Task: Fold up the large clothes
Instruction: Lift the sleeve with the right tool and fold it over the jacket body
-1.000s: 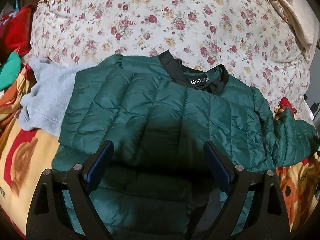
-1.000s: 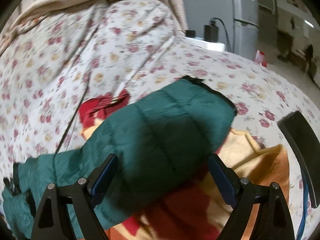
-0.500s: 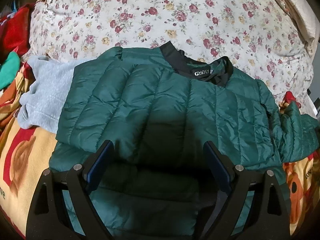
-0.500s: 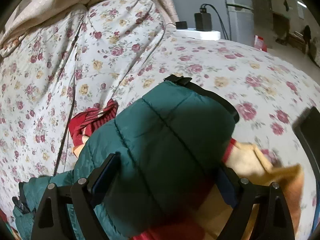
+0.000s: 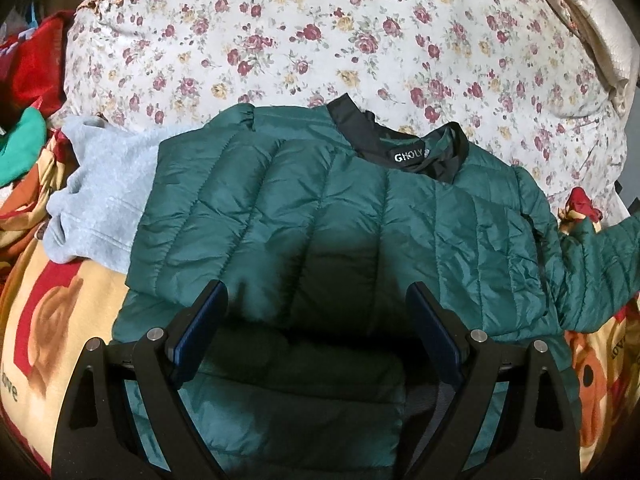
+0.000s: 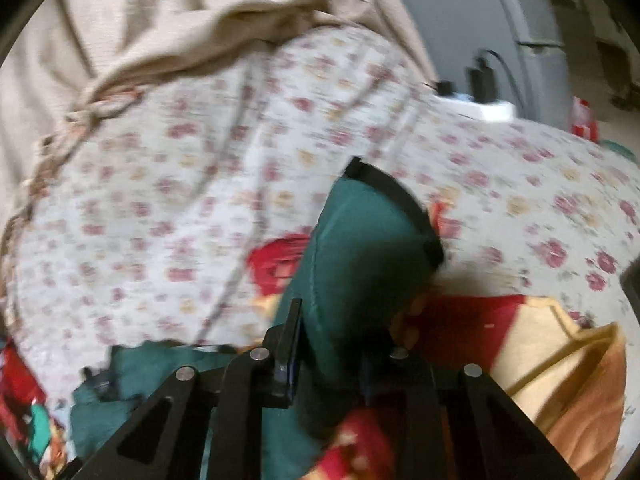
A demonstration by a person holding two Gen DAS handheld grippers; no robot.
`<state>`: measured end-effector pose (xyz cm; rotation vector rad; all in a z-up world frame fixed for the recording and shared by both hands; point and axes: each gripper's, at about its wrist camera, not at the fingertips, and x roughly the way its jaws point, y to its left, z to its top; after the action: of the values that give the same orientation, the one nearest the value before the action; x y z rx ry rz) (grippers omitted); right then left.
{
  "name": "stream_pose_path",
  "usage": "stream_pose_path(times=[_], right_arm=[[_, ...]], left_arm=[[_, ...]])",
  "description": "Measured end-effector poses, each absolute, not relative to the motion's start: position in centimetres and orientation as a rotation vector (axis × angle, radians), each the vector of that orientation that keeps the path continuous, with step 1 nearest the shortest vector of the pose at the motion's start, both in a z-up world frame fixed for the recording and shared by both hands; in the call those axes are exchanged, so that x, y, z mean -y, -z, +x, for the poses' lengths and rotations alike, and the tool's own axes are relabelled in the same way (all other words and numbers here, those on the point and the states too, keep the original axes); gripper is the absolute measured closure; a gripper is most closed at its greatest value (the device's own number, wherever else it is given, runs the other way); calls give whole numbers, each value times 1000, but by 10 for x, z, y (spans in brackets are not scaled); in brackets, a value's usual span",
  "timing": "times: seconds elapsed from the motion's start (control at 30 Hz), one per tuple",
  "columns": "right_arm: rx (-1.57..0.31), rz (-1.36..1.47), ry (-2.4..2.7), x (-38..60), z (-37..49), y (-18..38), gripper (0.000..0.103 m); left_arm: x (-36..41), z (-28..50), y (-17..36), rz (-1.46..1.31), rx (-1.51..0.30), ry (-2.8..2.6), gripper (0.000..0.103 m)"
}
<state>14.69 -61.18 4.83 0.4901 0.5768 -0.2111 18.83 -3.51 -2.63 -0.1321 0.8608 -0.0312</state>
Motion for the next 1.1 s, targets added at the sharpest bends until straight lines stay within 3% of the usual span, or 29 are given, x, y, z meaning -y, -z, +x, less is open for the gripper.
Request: stream_pose_path(times=[0.2,0.5,0.93,1.0,1.03,1.07,1.1], right_arm=[[-582,425,82,558,155,-68,88],[-662,363,12,516,172,-54,90],[-890,179,-105,419,198,19,90],[-903,104,-74,409,202,26,82],[-894,62,-57,404,203,27,64],[-875,25,-37,401,202,25,40],[-848,-26,-10,396,199,22,28]], left_arm=[[27,184,21,-142,-856,25,12],[15,180,23,-164,-860,8,12],[22,180,30,-148,-872,16,12],[21,181,31,-150,-878,15,12],[20,181,31,-153,-878,16,12],[19,181,31,-159,-875,15,12],[19,181,31,-162,-873,14,12]])
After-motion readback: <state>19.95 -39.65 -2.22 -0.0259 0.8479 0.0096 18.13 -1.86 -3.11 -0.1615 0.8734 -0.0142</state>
